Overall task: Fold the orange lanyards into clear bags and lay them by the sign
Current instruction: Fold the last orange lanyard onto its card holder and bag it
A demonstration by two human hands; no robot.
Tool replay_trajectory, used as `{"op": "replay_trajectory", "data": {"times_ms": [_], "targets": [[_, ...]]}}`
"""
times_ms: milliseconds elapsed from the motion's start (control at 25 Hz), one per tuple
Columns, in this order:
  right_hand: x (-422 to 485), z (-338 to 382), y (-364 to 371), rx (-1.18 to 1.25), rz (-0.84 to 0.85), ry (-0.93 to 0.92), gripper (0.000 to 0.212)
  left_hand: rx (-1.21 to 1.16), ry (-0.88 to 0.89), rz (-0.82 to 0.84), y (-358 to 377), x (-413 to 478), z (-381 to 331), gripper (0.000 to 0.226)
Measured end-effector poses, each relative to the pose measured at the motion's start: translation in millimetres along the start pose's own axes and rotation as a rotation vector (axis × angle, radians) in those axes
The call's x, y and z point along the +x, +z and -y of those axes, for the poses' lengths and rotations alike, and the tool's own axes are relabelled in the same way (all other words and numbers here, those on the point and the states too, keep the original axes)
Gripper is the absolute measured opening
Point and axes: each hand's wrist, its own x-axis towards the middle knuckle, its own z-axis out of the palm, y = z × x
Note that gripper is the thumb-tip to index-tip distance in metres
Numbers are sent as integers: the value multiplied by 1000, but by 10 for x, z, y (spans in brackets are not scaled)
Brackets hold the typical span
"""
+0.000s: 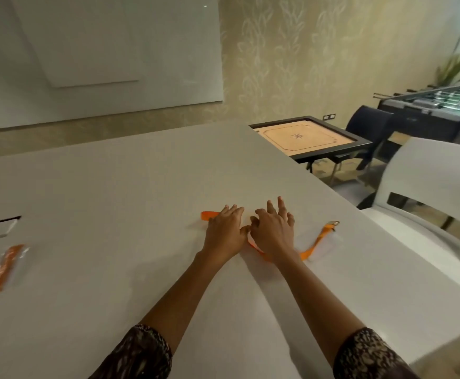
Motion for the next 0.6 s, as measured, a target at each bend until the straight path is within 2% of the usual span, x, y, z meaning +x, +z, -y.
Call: {"op": "replay_trajectory", "data": {"times_ms": [240, 480, 600], "targets": [[-49, -624, -250, -43, -28, 143, 37, 9, 140, 19, 274, 149, -669, 48], [-183, -988, -409, -55, -56, 201, 33, -29, 183, 110, 447, 225, -1020, 45], [-264, -1101, -475, -56, -70, 243, 40, -42, 177, 113, 491, 243, -1118, 44]]}}
